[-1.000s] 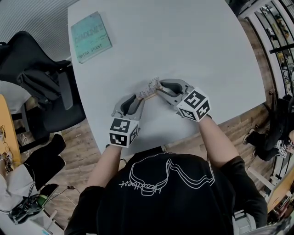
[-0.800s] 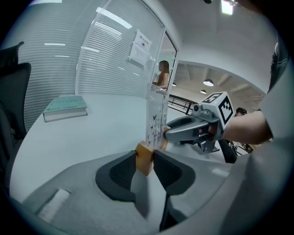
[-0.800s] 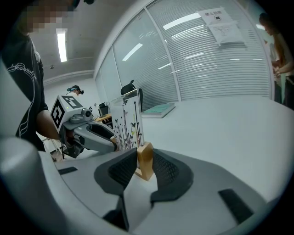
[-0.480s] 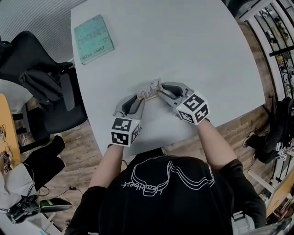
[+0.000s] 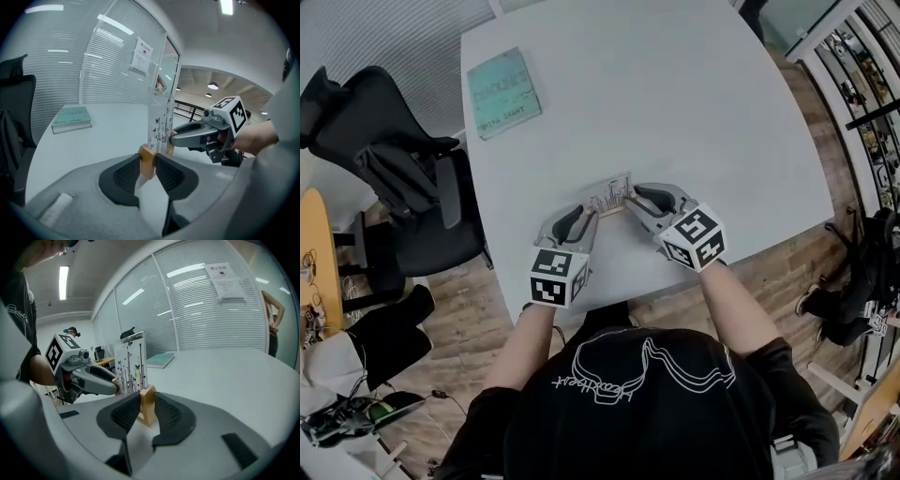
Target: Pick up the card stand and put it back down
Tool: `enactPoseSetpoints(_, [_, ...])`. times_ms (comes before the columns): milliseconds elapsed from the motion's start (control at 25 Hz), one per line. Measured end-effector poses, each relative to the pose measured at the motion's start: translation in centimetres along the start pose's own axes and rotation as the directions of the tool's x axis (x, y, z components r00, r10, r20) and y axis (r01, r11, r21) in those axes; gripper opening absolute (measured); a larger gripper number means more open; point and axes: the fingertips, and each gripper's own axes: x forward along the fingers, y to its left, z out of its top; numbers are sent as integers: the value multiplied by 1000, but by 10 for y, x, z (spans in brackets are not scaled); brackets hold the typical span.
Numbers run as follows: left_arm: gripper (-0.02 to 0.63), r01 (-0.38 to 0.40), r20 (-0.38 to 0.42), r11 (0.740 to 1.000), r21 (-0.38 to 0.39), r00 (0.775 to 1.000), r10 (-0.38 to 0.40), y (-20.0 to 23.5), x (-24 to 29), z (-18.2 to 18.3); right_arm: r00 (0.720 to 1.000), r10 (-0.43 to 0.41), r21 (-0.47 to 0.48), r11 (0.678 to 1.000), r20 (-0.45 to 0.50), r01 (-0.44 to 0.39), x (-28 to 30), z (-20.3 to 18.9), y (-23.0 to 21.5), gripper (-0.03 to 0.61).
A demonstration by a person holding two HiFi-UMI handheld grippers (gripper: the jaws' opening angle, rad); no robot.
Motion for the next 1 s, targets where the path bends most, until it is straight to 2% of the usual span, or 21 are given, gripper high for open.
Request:
enactPoseSetpoints(160, [110,-2,-7,1000,14,1000,2,-21,-24,7,1000,5,-10,1000,27,-5,-25,8,18,103])
enactPoseSetpoints(560, [109,8,55,999,46,998,-11,-78,-94,27,995,-36,-28,999,89,39,-100,35,72,103])
enactPoseSetpoints(720, [109,37,91,999,34,995,-40,-104,-125,36,991,-53,-51,997,123,60,-134,47,96,103])
enactPoseSetpoints(1000, [109,69,123,996,50,990,-75,-131,-162,49,984,-81,-26,996,160,87,-172,56,125,98])
